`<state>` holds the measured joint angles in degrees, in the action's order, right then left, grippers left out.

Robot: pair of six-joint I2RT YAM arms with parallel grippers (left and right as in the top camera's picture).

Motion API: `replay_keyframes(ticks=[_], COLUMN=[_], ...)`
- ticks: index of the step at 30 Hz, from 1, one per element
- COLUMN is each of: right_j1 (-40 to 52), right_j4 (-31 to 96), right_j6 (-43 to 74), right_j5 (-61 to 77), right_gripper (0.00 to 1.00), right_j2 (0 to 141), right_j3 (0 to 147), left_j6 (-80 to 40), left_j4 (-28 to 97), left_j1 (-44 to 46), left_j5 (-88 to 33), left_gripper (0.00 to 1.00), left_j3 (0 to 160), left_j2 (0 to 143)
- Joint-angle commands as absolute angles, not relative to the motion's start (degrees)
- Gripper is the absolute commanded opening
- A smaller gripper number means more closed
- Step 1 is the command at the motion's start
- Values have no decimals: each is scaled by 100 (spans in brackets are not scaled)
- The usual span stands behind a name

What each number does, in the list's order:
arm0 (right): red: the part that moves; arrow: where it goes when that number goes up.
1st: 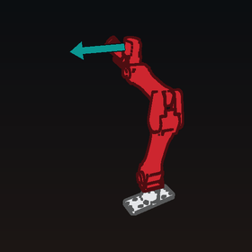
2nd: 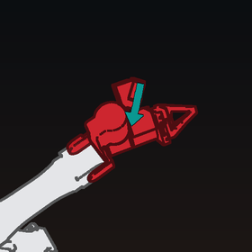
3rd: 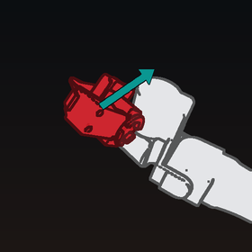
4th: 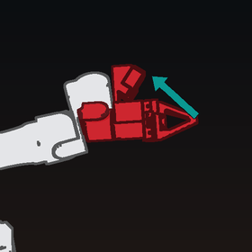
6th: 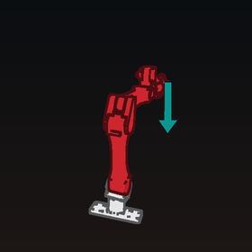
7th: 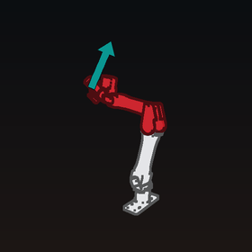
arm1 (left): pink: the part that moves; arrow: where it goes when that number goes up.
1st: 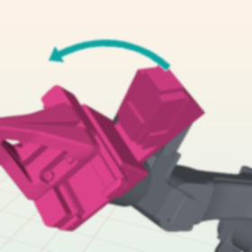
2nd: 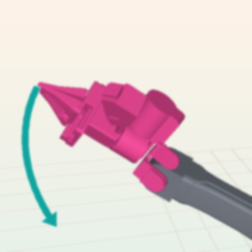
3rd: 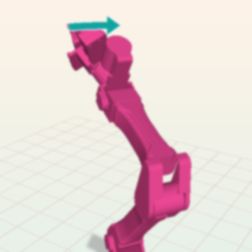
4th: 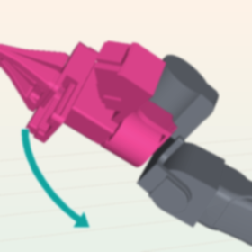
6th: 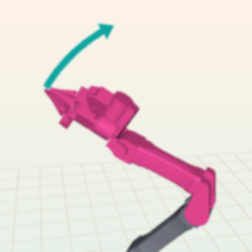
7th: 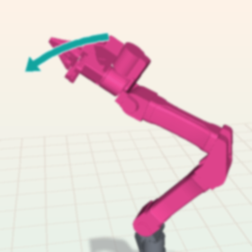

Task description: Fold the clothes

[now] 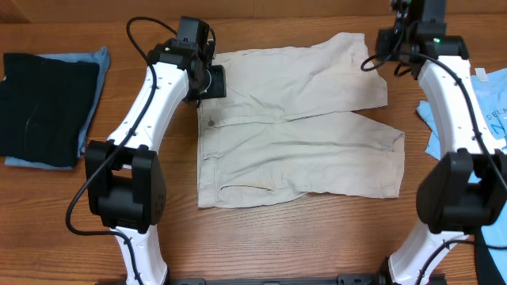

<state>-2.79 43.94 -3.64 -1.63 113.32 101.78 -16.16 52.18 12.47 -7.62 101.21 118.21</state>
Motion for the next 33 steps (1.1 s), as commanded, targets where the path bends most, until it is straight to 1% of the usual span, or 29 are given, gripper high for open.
replay_keyframes(ticks=[1,6,10,15,17,20,25,29,31,33], right_j1=[-314,-322,-362,-397,-445,-464,-475,-493,-491,-491], right_j4=[4560,4007,3931,4639,5214,5752,6119,5935,5839,6281], right_j6=[-97,-99,10,261,331,357,779,906,897,880], right_j5=[14,-40,-51,-720,-773,-773,-899,-893,-895,-895], right_gripper=[4,4,4,4,4,4,4,4,4,4], right_j2=[11821,12470,12831,12980,12980,12980,12980,12978,12978,12908], right_j3=[9920,9778,9778,9778,9778,9778,9778,9839,10197,10849], left_j6=[-1610,-1605,-1608,-1608,-1608,-1634,-1634,-1634,-1629,-1632], left_j4=[5616,5693,5763,5817,5774,5634,5625,5605,5542,5647], left_j1=[1278,1278,1278,1278,1275,1278,1278,1278,1278,1262], left_j5=[-165,-93,-93,-84,-84,-86,84,91,86,82], left_gripper=[50,56,59,60,61,61,61,62,63,65], left_j3=[10108,9979,9979,9979,9979,9979,9979,9979,9981,10018], left_j2=[11797,11797,11797,11797,11797,11797,11799,11799,11797,11795])
